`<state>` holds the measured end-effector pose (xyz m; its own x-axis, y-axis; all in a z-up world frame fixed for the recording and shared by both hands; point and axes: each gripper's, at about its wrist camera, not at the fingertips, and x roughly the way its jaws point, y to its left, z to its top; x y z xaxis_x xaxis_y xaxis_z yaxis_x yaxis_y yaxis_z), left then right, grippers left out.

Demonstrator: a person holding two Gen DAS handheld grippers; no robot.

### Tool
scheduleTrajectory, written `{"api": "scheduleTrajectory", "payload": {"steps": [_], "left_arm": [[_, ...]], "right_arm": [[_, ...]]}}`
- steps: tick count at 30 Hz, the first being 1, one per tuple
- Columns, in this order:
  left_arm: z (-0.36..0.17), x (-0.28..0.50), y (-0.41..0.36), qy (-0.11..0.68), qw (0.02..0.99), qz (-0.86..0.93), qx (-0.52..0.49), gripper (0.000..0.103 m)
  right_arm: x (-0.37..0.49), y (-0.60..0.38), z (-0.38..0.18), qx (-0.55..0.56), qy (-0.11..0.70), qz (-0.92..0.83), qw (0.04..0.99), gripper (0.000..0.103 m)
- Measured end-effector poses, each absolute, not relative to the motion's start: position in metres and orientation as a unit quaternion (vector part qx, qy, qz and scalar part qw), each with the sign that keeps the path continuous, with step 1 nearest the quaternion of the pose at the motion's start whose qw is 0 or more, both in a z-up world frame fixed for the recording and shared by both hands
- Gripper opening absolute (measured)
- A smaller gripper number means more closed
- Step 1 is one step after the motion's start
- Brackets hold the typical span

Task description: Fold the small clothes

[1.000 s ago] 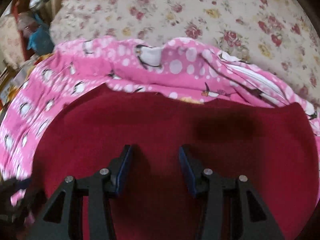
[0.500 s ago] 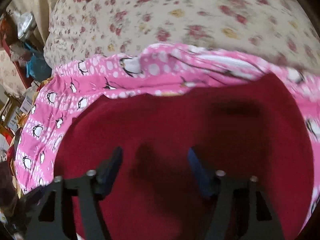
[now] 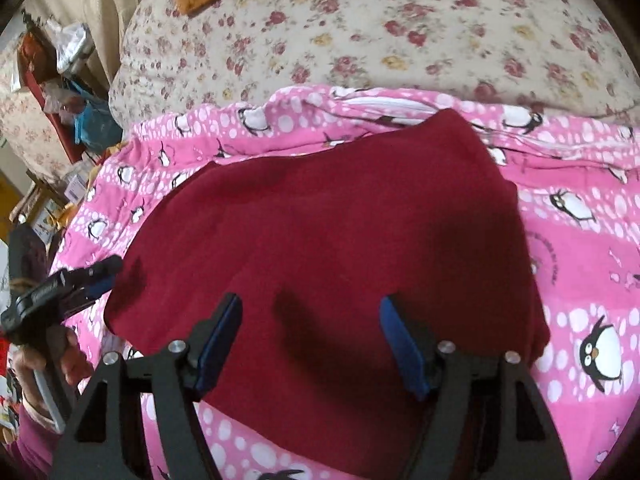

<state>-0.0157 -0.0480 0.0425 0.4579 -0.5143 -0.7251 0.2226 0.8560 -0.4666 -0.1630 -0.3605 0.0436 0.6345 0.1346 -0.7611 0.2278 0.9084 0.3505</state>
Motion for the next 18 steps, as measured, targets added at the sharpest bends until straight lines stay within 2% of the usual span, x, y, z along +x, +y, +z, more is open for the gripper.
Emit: {"api": "scheduleTrajectory", "payload": {"steps": [5,8,15,18], "left_arm": [[0.018,0.014,-0.064,0.528,0.807,-0.208,-0.163,0.051],[0.015,0.018,-0.065,0.519,0.812,-0.204,-0.175,0.056],[0.015,0.010,-0.087,0.501,0.839,-0.182,-0.111,0.058],[0.014,0.011,-0.083,0.505,0.835,-0.184,-0.122,0.059]], "right_arm": [[-0.172,-0.368,0.036,0.239,0.407,-0.013,0.881,0.076],[-0.178,-0.364,0.037,0.218,0.410,0.017,0.885,0.083],[-0.193,-0.353,0.031,0.167,0.392,0.034,0.904,0.084],[-0.192,-0.350,0.032,0.153,0.393,0.042,0.906,0.089]]}}
